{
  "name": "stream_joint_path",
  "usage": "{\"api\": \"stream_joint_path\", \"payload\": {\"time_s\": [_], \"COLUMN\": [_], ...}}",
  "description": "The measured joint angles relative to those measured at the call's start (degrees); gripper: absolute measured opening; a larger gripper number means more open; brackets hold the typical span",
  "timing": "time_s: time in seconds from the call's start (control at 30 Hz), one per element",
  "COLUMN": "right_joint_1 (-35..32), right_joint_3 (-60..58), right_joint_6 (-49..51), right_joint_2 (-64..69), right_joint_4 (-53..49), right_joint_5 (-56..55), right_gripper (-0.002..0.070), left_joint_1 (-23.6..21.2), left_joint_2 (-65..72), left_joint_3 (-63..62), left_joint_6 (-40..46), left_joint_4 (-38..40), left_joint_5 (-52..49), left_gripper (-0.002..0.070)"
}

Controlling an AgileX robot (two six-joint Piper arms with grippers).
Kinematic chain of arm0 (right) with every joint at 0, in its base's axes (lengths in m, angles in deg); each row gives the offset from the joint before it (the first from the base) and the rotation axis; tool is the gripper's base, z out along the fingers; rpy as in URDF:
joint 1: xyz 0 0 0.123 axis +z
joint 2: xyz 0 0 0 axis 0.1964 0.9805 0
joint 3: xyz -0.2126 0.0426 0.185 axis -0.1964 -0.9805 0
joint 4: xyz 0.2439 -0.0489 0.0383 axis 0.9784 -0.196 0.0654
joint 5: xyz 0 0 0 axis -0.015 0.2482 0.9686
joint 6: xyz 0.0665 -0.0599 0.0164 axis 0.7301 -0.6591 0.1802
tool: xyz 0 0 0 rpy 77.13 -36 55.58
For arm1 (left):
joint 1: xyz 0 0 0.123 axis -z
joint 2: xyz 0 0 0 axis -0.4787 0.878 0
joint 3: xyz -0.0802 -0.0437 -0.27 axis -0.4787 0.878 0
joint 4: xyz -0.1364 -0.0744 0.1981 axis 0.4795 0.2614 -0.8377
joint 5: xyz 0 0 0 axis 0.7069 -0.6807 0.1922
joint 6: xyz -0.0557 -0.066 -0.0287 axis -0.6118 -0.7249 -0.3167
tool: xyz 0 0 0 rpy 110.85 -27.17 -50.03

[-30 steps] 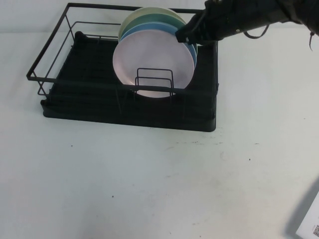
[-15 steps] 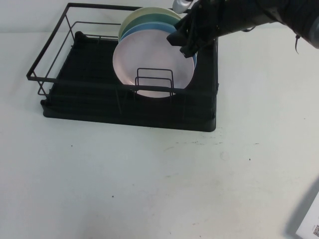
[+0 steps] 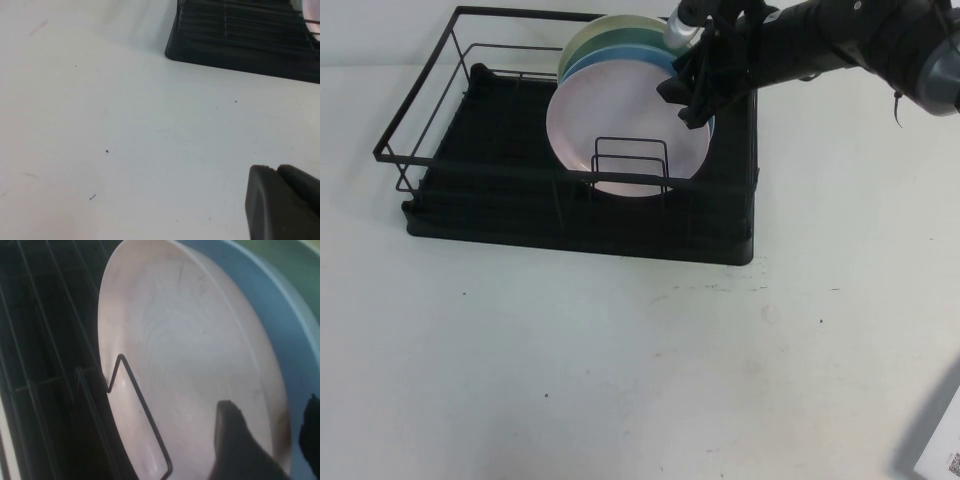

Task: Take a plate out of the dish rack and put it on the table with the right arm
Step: Grasp the plate from the shelf

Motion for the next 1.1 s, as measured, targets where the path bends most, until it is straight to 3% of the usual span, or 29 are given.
{"api": "stream_joint_path", "payload": {"time_s": [0.53, 0.63, 0.77, 1.1], "right_joint_1": [0.4, 0.4, 0.4, 0.2], "right_joint_3": [0.0, 0.0, 0.0, 0.0], "right_joint_6": [-0.1, -0.1, -0.3, 1.3], "right_joint_2": [2.1, 2.5, 2.6, -1.5], "right_joint_4": [0.1, 0.1, -0.1, -2.2], "right_joint_5": [-3.1, -3.4, -4.8, -1.7], "right_gripper": [0.0258, 0.0222, 0.0074, 0.0064], "left_joint_1": [0.0, 0.0, 0.0, 0.0], "left_joint_2": [0.0, 0.0, 0.0, 0.0], "left_joint_3": [0.0, 0.0, 0.0, 0.0], "left_joint_6": [0.0, 0.0, 0.0, 0.0], "left_joint_4": [0.0, 0.0, 0.0, 0.0], "left_joint_5": [0.0, 0.0, 0.0, 0.0], "left_gripper": [-0.0004, -0.0004, -0.0004, -0.0004]}}
